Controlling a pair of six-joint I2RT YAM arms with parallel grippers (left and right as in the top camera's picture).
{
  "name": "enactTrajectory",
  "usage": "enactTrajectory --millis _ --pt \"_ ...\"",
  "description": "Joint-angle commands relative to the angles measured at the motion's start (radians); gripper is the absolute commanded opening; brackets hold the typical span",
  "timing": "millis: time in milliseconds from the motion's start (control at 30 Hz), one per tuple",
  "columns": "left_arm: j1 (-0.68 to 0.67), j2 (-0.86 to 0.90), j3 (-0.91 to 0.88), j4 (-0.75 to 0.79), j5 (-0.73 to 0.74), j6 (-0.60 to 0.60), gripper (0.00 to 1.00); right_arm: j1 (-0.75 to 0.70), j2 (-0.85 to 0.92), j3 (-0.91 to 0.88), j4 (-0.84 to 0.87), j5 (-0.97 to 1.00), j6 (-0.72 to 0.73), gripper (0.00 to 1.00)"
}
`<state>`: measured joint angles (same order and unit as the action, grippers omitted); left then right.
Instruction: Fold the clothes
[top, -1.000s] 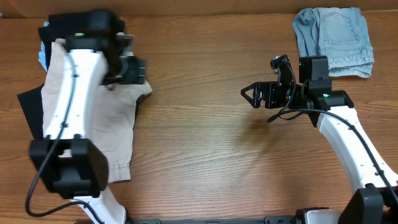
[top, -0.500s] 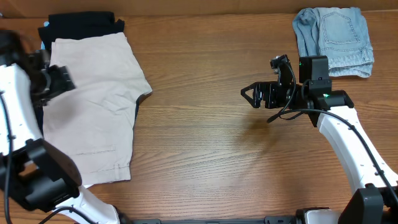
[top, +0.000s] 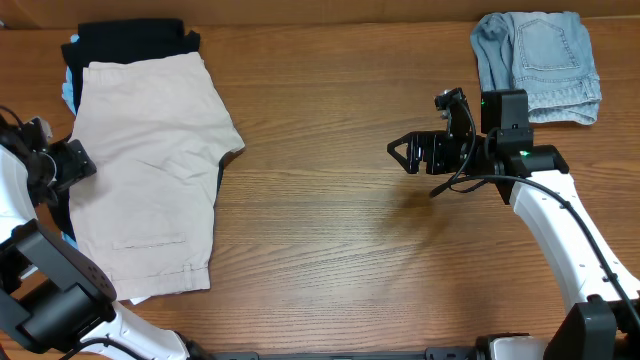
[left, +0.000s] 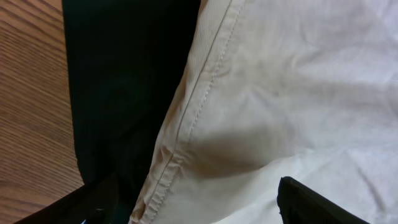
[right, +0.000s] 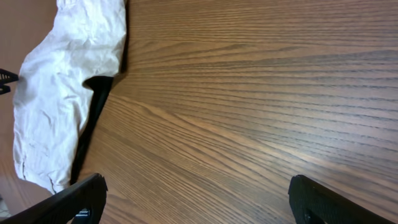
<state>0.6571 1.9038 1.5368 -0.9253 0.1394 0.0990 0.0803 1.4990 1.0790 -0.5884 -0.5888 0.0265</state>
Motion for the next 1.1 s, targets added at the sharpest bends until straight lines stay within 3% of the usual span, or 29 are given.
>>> enactTrajectory --millis 0,400,633,767,933,1067 --pt "0.003 -0.027 -0.011 0.008 0.015 0.036 0.82 0.005 -0.004 0.026 0.006 0.019 0.004 0.97" --pt "0.003 -0.027 -0.081 0.101 -0.011 0.037 0.72 0.005 -0.004 0.026 0.007 0.019 0.004 0.97" --pt "0.002 -0.027 -0.103 0.115 -0.008 0.036 0.37 0.005 -0.004 0.026 0.012 0.027 0.004 0.97" --pt "0.002 -0.027 -0.103 0.115 0.001 0.035 0.05 0.005 -0.004 0.026 0.011 0.027 0.004 0.97" --pt "-0.003 -0.033 -0.077 0.075 0.142 0.008 0.04 0.005 -0.004 0.026 0.011 0.026 0.004 0.97" --pt "-0.039 -0.04 0.008 -0.045 0.177 -0.002 0.04 0.004 -0.004 0.027 0.01 0.026 0.004 0.97"
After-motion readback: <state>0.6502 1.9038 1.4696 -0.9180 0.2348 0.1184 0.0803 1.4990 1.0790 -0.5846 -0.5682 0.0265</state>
